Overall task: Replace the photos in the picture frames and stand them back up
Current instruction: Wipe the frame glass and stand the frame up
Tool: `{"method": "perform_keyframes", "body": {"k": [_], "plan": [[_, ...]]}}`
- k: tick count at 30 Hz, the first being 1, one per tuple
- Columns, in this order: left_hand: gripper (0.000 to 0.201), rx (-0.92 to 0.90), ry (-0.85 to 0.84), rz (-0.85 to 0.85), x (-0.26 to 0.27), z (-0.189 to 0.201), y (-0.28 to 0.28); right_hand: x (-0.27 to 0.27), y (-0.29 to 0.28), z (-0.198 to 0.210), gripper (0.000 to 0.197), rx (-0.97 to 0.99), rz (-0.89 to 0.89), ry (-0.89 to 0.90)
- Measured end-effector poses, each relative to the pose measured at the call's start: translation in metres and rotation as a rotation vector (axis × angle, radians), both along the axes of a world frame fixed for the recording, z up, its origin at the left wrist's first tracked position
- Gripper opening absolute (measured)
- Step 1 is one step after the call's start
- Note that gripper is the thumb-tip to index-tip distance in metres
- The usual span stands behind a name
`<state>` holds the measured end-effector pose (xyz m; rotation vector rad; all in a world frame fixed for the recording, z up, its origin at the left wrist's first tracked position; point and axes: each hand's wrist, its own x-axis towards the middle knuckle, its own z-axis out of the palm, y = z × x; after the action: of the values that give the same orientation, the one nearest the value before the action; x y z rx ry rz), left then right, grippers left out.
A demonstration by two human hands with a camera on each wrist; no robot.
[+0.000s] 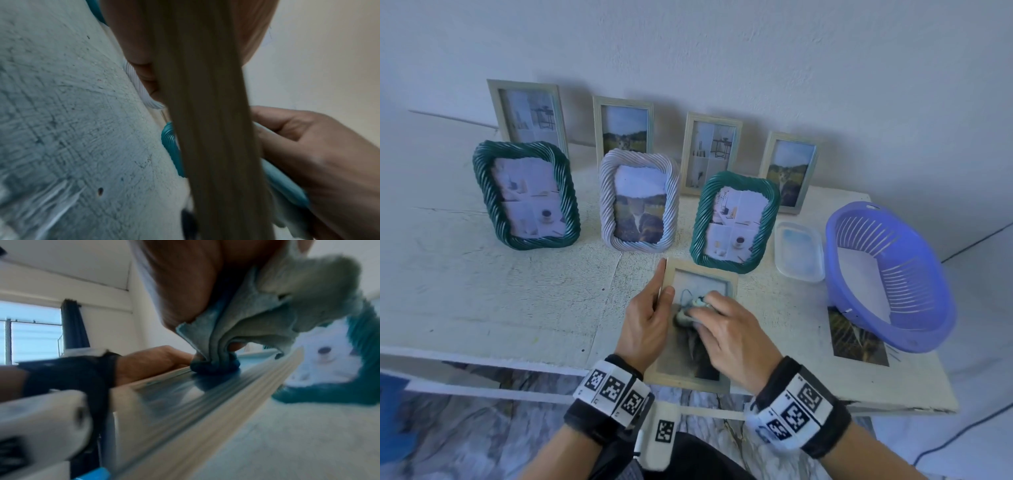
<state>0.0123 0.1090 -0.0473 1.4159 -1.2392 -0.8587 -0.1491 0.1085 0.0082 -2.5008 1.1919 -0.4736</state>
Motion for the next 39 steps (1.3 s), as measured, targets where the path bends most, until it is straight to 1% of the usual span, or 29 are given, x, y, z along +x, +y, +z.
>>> {"method": "perform_keyframes", "body": {"k": [1,3,5,6,7,9,11,12,13,15,17,18,20,22,23,25,27,30,32,35,37,39], "plan": [[0.048,-0.002,-0.007,-0.005,-0.001,0.0,0.001,-0.003,-0.007,0.001,0.013,-0.016,-0.005,0.025],[0.048,-0.012,-0.023,-0.021,-0.005,0.002,0.002,-0.005,-0.023,0.002,0.009,-0.081,-0.077,0.048],[0.048,-0.028,-0.02,-0.031,-0.007,0.004,0.0,0.0,-0.03,0.004,0.014,-0.119,-0.152,0.051],[0.048,-0.035,-0.019,-0.036,-0.007,0.003,-0.001,0.004,-0.027,0.003,0.016,-0.122,-0.154,0.043],[0.048,-0.036,-0.015,-0.04,-0.006,0.001,-0.001,0.006,-0.022,0.001,0.014,-0.107,-0.127,0.026],[0.046,-0.026,-0.005,-0.049,-0.002,-0.004,0.0,0.006,-0.008,-0.001,0.011,-0.039,-0.008,-0.009],[0.049,-0.02,0.018,-0.08,0.001,-0.006,0.002,0.0,-0.004,0.0,0.011,0.008,0.101,0.022],[0.05,-0.017,0.015,-0.091,0.001,-0.005,0.002,-0.002,-0.009,0.001,0.011,0.0,0.118,0.05],[0.049,-0.011,0.013,-0.094,0.0,-0.004,0.002,-0.003,-0.017,0.002,0.011,-0.025,0.102,0.07],[0.046,-0.017,-0.006,-0.093,-0.004,-0.001,0.0,0.001,-0.033,0.004,0.015,-0.097,0.007,0.082],[0.046,-0.018,0.001,-0.089,-0.006,0.002,-0.002,0.007,-0.036,0.006,0.018,-0.127,-0.061,0.079],[0.046,-0.018,0.002,-0.089,-0.006,0.002,-0.002,0.009,-0.032,0.006,0.017,-0.118,-0.049,0.075],[0.045,-0.006,0.034,-0.084,-0.005,-0.001,0.0,0.008,-0.018,0.002,0.012,-0.06,0.047,0.06],[0.045,0.0,0.053,-0.065,-0.003,-0.004,0.002,0.002,-0.01,0.001,0.01,0.002,0.156,0.094],[0.045,0.006,0.056,-0.066,-0.003,-0.005,0.001,-0.001,-0.012,0.002,0.011,0.005,0.178,0.119],[0.045,0.007,0.033,-0.075,-0.005,-0.004,-0.001,-0.003,-0.029,0.003,0.01,-0.037,0.134,0.134],[0.044,0.016,0.032,-0.084,-0.008,-0.001,-0.004,-0.002,-0.044,0.005,0.012,-0.105,0.04,0.148],[0.044,0.018,0.024,-0.093,-0.009,0.001,-0.005,0.003,-0.039,0.002,0.012,-0.081,-0.032,0.123],[0.045,0.03,0.047,-0.065,-0.006,-0.002,-0.007,0.005,-0.021,-0.004,0.01,-0.028,0.02,0.077],[0.044,0.064,0.053,-0.015,-0.001,-0.002,-0.013,0.003,0.008,-0.005,0.01,0.038,0.149,0.041],[0.044,0.051,0.052,-0.01,-0.001,0.002,-0.014,0.001,0.007,-0.002,0.01,0.023,0.188,0.064],[0.045,0.029,0.061,-0.026,-0.001,0.005,-0.013,-0.001,-0.01,0.0,0.009,-0.007,0.142,0.103]]}}
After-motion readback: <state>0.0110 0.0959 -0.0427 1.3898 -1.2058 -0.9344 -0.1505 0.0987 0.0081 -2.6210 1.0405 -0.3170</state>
